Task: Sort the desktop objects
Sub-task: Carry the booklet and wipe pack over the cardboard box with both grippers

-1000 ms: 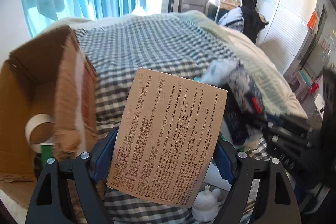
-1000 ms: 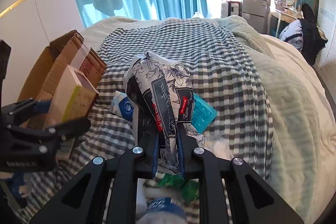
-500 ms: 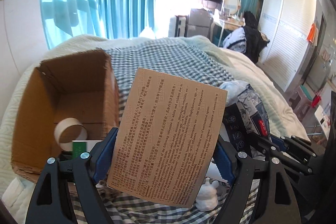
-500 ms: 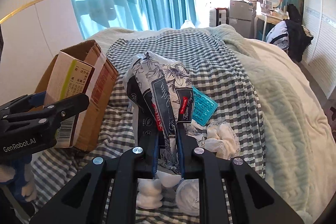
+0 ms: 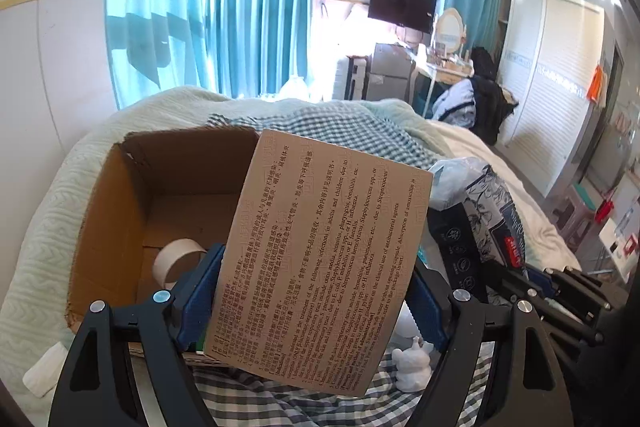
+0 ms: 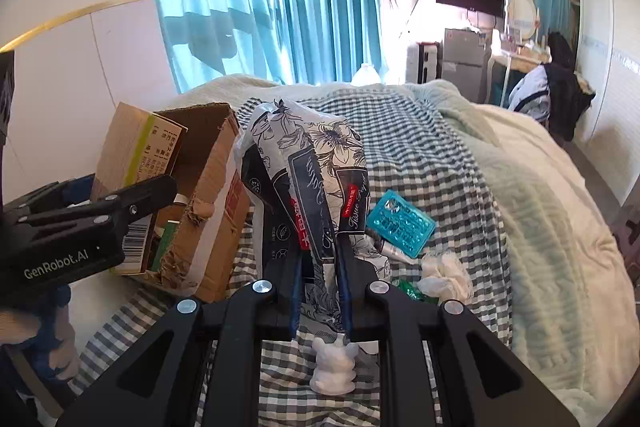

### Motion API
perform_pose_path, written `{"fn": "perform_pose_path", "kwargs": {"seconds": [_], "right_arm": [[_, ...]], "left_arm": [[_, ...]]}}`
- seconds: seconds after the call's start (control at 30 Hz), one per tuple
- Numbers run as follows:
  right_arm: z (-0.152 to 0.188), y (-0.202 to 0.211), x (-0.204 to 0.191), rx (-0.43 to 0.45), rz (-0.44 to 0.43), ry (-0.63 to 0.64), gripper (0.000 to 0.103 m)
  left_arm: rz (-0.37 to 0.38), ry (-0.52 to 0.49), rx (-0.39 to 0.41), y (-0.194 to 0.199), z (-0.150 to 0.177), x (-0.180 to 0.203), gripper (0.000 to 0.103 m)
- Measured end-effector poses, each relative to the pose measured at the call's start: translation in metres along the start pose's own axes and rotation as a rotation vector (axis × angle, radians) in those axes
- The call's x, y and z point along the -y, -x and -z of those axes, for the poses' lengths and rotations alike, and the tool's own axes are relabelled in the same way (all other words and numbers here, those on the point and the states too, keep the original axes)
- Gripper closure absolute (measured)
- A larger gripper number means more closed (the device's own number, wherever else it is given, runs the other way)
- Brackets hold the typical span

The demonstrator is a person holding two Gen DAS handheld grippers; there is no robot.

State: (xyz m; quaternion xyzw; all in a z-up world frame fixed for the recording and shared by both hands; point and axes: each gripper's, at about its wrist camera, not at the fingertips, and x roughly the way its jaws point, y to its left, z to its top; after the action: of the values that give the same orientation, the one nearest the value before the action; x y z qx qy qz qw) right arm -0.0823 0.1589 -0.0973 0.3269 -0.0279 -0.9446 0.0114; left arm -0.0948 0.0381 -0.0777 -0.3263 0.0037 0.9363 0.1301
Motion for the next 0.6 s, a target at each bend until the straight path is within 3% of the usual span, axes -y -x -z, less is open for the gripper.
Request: {"fn": "perform_pose_path", "kwargs": {"seconds": [0.27, 0.6], "right_arm": [[-0.017, 0.012, -0.024, 0.049, -0.011, -0.008, 0.089], [-0.038, 0.006, -0.053, 0.057, -0.089, -0.006, 0.089]], "left_arm": [[-0.032, -0.012, 0.054, 0.019, -0.011, -0.020, 0.019], [-0.088, -0.006, 0.072, 0.026, -0.023, -0.062, 0.019]]}}
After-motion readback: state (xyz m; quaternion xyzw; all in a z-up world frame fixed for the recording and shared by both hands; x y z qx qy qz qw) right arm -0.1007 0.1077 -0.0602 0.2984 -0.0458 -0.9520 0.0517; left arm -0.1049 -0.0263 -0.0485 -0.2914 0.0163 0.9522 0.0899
